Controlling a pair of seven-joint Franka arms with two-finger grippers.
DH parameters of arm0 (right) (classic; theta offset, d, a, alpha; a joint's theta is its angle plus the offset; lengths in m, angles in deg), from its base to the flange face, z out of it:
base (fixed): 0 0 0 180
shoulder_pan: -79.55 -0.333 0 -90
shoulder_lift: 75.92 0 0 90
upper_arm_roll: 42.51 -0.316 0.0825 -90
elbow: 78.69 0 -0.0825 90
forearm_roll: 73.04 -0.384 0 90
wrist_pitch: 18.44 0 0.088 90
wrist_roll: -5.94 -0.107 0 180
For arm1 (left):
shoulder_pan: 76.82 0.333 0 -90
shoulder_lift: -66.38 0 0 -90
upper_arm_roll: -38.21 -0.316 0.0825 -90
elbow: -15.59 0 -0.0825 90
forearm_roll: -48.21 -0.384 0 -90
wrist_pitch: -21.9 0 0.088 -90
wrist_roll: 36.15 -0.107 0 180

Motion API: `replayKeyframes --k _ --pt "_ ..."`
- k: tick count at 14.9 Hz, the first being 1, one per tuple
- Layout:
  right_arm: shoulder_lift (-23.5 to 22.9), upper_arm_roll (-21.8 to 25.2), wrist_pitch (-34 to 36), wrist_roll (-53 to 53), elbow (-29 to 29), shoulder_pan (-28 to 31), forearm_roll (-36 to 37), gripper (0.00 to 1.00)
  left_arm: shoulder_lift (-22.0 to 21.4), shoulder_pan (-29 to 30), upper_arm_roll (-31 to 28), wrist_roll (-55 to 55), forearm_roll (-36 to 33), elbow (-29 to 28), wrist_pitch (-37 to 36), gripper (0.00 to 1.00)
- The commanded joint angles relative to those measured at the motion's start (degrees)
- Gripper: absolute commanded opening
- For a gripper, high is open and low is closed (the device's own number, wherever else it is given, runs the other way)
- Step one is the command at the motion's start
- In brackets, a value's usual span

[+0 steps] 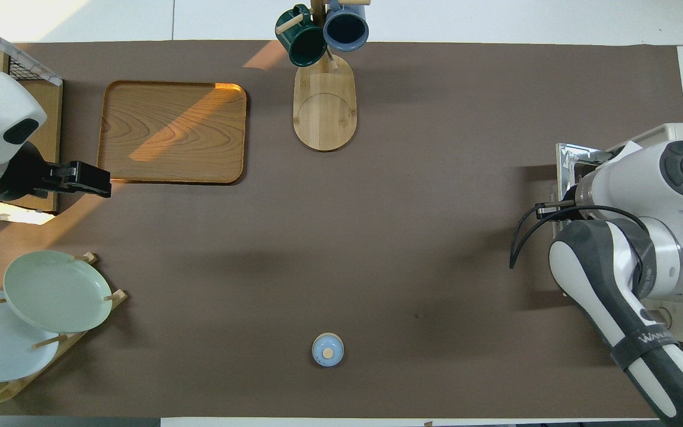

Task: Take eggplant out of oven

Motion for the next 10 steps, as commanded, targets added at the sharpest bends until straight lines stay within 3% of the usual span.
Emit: replayKeyframes --k 1,7,10 --pt "-3.24 1.24 -5.77 0.93 -0.16 2.05 1.49 0.0 -1.65 0.58 0.29 -0.27 0.7 -1.83 1.1 1.0" --pt "-5.79 1.15 -7.19 -1.44 -0.25 0.91 1.06 0.0 -1.65 0.58 0.29 -0.27 0.7 -1.91 1.1 1.0" --pt "-5.71 1.15 -7.19 -1.44 -0.25 0.64 -3.5 0.0 -1.65 0.58 0.29 -0.27 0.7 -1.91 1.01 1.0"
